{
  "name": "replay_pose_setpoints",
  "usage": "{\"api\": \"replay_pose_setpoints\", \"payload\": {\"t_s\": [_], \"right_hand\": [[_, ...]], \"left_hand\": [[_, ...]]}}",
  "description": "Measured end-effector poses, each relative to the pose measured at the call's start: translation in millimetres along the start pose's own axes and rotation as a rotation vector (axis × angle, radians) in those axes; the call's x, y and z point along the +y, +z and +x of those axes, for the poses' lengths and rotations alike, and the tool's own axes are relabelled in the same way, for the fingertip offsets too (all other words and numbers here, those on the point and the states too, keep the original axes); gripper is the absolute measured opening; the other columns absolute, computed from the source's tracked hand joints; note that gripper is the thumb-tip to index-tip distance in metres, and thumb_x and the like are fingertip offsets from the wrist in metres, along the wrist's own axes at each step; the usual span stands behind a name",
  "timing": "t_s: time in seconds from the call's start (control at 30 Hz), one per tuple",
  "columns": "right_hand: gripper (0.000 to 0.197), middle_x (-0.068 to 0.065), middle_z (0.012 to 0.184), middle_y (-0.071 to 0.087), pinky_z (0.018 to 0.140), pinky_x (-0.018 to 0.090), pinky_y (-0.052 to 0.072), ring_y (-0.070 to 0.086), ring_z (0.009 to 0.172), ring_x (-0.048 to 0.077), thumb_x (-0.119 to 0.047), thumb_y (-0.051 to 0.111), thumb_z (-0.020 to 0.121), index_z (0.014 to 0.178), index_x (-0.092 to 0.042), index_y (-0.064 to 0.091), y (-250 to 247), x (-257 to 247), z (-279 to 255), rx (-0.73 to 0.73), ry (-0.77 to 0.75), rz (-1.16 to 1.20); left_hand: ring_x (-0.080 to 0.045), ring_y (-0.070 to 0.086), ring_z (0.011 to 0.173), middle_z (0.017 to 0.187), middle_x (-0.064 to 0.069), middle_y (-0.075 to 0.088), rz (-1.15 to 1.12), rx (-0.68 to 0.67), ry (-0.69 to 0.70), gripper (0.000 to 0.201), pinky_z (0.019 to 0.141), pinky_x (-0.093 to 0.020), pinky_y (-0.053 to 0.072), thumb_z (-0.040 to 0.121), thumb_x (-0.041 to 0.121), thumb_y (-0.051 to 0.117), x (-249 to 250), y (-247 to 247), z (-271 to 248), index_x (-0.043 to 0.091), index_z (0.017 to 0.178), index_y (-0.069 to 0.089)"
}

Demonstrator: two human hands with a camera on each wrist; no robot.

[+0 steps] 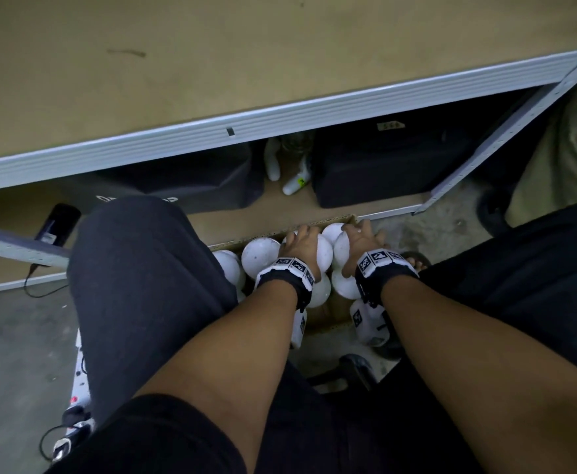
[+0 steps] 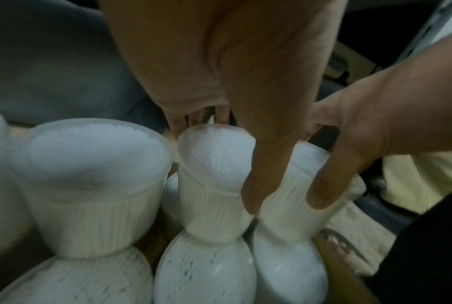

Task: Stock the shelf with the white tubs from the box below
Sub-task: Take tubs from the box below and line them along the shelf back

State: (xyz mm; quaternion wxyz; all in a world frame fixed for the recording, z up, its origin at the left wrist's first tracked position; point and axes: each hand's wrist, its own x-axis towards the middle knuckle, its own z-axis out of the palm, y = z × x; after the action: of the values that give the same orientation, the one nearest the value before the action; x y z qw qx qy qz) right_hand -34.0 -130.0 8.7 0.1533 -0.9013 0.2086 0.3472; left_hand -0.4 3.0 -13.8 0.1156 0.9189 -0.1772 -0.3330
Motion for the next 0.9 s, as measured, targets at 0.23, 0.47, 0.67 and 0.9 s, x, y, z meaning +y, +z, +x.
{"api": "replay_pose_setpoints", "payload": {"t_s": [0.23,0.47,0.67,0.9], "right_hand": [[0.08,0.003,0.137,0.027,0.092,0.049,0.046,0.031,0.127,0.04,-0.021,0.075,0.063,0.133,-0.028,0.037,-35.3,-11.2,-34.6,0.147,-0.036,-0.069],[0.088,0.001,0.137,0.029,0.098,0.05,0.038,0.03,0.125,0.037,-0.026,0.081,0.061,0.137,-0.034,0.037,-78.2,-17.8,-88.5,0.305,-0.1,0.019],[0.077,-0.001,0.139,0.033,0.1,0.047,0.034,0.031,0.124,0.037,-0.031,0.078,0.065,0.132,-0.035,0.04,-114.3,-24.8,-144.1,0.451,-0.211,0.091],[0.067,-0.003,0.137,0.038,0.1,0.041,0.036,0.039,0.119,0.036,-0.035,0.075,0.066,0.128,-0.034,0.049,-151.5,-33.1,-188.2,0.638,-0.339,0.16]], "left_hand": [[-0.031,0.034,0.127,0.133,-0.001,0.034,-0.084,0.064,-0.014,0.087,0.098,-0.045,0.044,0.056,0.022,0.083,17.2,-42.7,-25.5,0.022,0.128,0.035],[-0.034,0.033,0.125,0.134,-0.004,0.035,-0.073,0.203,0.079,0.092,0.095,-0.043,0.046,0.055,0.029,0.086,25.2,-99.0,-72.7,0.024,0.134,0.038],[-0.033,0.039,0.119,0.13,-0.005,0.04,-0.102,0.348,0.165,0.09,0.095,-0.044,0.045,0.058,0.034,0.083,28.3,-149.3,-124.9,0.025,0.136,0.039],[-0.024,0.046,0.119,0.127,0.0,0.044,-0.2,0.546,0.29,0.086,0.102,-0.033,0.042,0.053,0.036,0.081,29.1,-194.6,-166.4,0.025,0.13,0.044]]}}
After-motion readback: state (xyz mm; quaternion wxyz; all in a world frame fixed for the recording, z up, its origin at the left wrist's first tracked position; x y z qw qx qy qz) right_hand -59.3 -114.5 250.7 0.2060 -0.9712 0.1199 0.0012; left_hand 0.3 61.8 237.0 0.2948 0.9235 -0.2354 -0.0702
